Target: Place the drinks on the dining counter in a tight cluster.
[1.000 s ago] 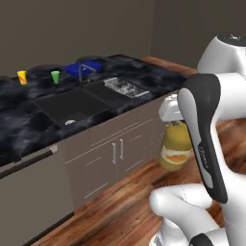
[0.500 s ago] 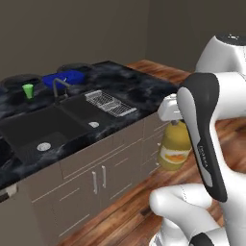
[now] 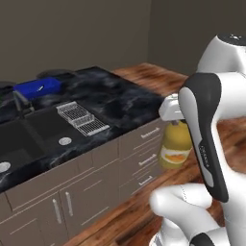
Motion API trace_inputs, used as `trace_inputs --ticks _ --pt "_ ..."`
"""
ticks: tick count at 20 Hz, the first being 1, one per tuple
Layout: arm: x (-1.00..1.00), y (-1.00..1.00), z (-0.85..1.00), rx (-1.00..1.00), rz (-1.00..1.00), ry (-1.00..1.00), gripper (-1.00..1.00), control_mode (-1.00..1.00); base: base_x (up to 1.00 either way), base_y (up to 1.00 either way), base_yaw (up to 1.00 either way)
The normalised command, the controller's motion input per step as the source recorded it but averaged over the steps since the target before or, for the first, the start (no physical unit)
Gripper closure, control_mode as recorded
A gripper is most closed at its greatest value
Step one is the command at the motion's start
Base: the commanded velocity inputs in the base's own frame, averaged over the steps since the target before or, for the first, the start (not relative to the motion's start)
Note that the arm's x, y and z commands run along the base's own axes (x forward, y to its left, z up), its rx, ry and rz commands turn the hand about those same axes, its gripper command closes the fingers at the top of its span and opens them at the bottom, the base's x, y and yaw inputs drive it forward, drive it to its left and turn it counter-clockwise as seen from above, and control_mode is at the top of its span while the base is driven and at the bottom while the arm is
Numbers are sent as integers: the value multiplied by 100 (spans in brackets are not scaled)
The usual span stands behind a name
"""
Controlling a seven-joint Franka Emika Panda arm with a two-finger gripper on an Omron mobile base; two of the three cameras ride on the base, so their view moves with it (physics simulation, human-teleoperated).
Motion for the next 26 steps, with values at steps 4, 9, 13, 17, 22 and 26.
trace_inputs --ticks 4,9,13,17,22,26 --pt "0 0 0 0 0 0 100 100 79 -100 30" --pt "0 0 0 0 0 0 100 100 100 -100 40" --pt "0 0 0 0 0 0 100 100 100 -100 40" --pt "0 0 0 0 0 0 100 100 100 -92 30" --pt "0 0 0 0 0 0 100 100 100 -99 15" --pt "0 0 0 0 0 0 100 100 100 -100 31"
